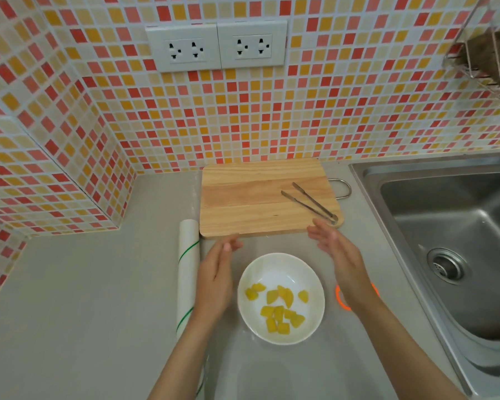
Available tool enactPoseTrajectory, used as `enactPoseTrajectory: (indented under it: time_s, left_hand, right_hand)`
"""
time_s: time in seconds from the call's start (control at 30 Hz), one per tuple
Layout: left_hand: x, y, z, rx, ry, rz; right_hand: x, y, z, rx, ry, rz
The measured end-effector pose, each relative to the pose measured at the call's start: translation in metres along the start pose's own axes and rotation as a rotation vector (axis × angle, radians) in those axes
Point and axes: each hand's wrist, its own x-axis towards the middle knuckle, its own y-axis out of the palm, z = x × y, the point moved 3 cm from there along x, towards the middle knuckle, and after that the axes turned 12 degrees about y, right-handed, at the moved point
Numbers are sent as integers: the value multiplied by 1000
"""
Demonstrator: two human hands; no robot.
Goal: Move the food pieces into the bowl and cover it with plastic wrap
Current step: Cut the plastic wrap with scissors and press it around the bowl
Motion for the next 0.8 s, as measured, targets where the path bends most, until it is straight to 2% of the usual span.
enactPoseTrajectory:
  time_s: [0.1,0.17,0.23,0.33,0.5,0.6,0.7,0.8]
  left_hand:
    - [-45,13,-4,-145,-64,4]
    - [-62,28,-2,-248,-133,-14]
    - [-65,37,0,-306,-153,-100]
    - [-58,40,5,-423,-184,-196]
    - [-50,45,23,-533,-344,-141]
    - [-46,41,27,-438,-334,-61]
    - [-36,33,23,-232,-279,-22]
    - [-26,21,10,-71,-154,-224]
  right_hand:
    - [-33,22,-13,136,111,76]
    - [-44,37,-21,159,161,65]
    - [-44,43,-26,186,175,10]
    - [-40,45,-32,355,229,8]
    - [-33,46,-42,502,323,66]
    - [-30,43,-45,469,375,130]
    - [-27,33,-37,257,346,149]
    - [-16,18,-18,129,217,79]
